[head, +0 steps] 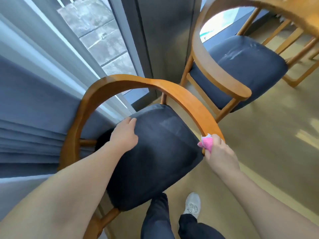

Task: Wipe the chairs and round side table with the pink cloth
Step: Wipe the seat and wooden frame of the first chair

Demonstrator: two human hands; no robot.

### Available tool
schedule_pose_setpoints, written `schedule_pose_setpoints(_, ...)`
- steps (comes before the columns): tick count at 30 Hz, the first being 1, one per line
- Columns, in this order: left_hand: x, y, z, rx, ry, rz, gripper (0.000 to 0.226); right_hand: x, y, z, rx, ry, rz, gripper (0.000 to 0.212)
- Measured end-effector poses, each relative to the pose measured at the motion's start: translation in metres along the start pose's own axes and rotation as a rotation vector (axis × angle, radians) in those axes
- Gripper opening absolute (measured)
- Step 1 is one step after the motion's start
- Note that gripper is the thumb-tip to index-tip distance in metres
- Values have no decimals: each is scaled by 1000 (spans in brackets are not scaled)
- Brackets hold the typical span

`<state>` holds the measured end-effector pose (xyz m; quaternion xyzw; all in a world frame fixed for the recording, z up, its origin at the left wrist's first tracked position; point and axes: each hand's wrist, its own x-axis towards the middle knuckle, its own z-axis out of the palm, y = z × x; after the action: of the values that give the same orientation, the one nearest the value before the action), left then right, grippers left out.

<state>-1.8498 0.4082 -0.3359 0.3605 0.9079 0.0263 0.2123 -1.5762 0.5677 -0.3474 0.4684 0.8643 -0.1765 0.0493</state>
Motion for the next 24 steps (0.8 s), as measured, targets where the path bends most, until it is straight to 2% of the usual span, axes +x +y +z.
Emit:
schedule_pose_setpoints(3,-34,-34,-1,-16,27,-108,60,7,-36,-10,75,-80,-108,44)
schedule_pose_setpoints(7,-76,-84,2,-48,53,-258,66,13,-84,-7,127,-155,-226,48)
schedule_pose_setpoints(11,-99,-136,15,-14,113,-336,65,15,-129,10,172,-150,-343,20)
schedule_pose_setpoints(14,-100,-171,28,35,117,-349,67,26,-164,30,89,-49,-397,16)
schedule_pose_setpoints(18,-87,-207,42,71,137,-345,74,53,-203,52,11,22,-341,16)
schedule_pose_setpoints(24,-72,-224,69,28,204,-314,83,104,-259,76,173,75,-224,17)
